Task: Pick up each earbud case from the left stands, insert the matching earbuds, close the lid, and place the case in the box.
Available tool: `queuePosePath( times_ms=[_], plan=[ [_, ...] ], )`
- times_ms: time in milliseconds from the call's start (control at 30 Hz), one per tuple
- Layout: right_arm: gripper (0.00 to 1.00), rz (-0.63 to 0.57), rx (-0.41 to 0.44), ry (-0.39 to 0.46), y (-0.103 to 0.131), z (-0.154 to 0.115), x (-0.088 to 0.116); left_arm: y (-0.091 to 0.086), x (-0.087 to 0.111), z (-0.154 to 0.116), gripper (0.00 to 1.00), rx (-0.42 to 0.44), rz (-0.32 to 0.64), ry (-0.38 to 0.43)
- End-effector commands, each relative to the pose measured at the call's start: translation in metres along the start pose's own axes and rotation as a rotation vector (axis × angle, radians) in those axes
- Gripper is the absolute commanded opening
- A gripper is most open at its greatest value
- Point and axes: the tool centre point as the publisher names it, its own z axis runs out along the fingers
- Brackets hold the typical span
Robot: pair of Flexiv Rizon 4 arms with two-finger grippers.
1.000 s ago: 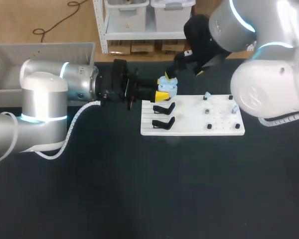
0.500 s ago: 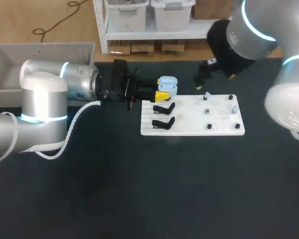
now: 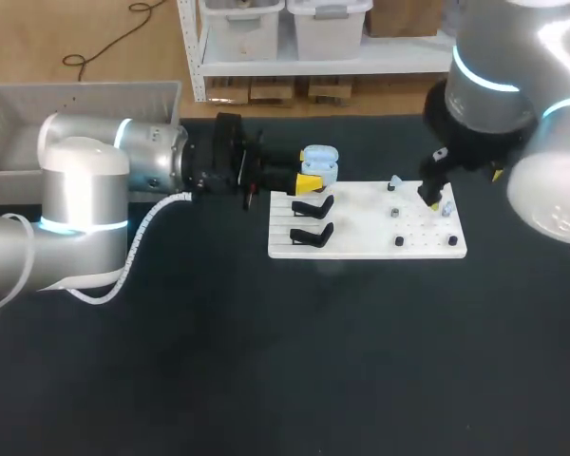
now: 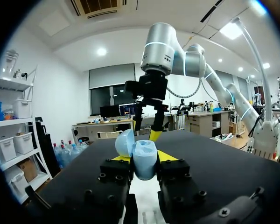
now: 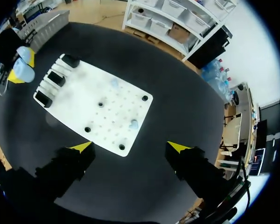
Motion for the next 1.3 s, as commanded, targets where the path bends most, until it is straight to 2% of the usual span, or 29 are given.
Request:
queuePosePath(
  times_ms=[33,200,233,267,333,367,433,567,700,767,1067,1300],
  plan=[
    [1.00,-0.005,0.014,0.092,-0.002,0.018,-0.010,0.000,0.001,0.000,0.00,-0.001,0.002,-0.002],
    [1.00,-0.009,-0.010,0.107,-0.002,0.033,-0.007,0.000,0.001,0.000,0.00,-0.001,0.002,-0.002],
    [0.80,-0.009,-0.015,0.106,-0.003,0.035,-0.007,0.000,0.001,0.000,0.00,-0.001,0.002,-0.002],
    [0.65,-0.009,-0.018,0.102,-0.004,0.035,-0.007,0.000,0.001,0.000,0.00,-0.001,0.002,-0.002],
    [0.76,-0.003,-0.025,0.091,-0.006,0.037,-0.007,0.000,0.001,0.000,0.00,-0.001,0.002,-0.002],
    [0.76,-0.003,-0.023,0.090,-0.007,0.038,-0.007,0.000,0.001,0.000,0.00,-0.001,0.002,-0.002],
    [0.71,-0.002,-0.022,0.087,-0.008,0.039,-0.007,0.000,0.001,0.000,0.00,-0.001,0.002,-0.002],
    [0.49,0.006,-0.014,0.074,-0.009,0.042,-0.006,0.000,0.001,0.000,0.00,-0.001,0.002,-0.002],
    [0.43,0.008,-0.009,0.066,-0.008,0.045,-0.006,0.000,0.001,0.000,0.00,-0.001,0.002,-0.002],
    [0.41,0.008,-0.008,0.065,-0.007,0.047,-0.006,0.000,0.001,0.000,0.00,-0.001,0.002,-0.002],
    [0.44,0.013,0.013,0.044,-0.001,0.057,-0.004,0.000,0.001,0.000,0.00,-0.001,0.002,-0.002],
    [0.38,0.021,0.033,0.022,-0.002,0.061,-0.006,0.000,0.001,0.000,0.00,-0.001,0.002,-0.002]
  ],
)
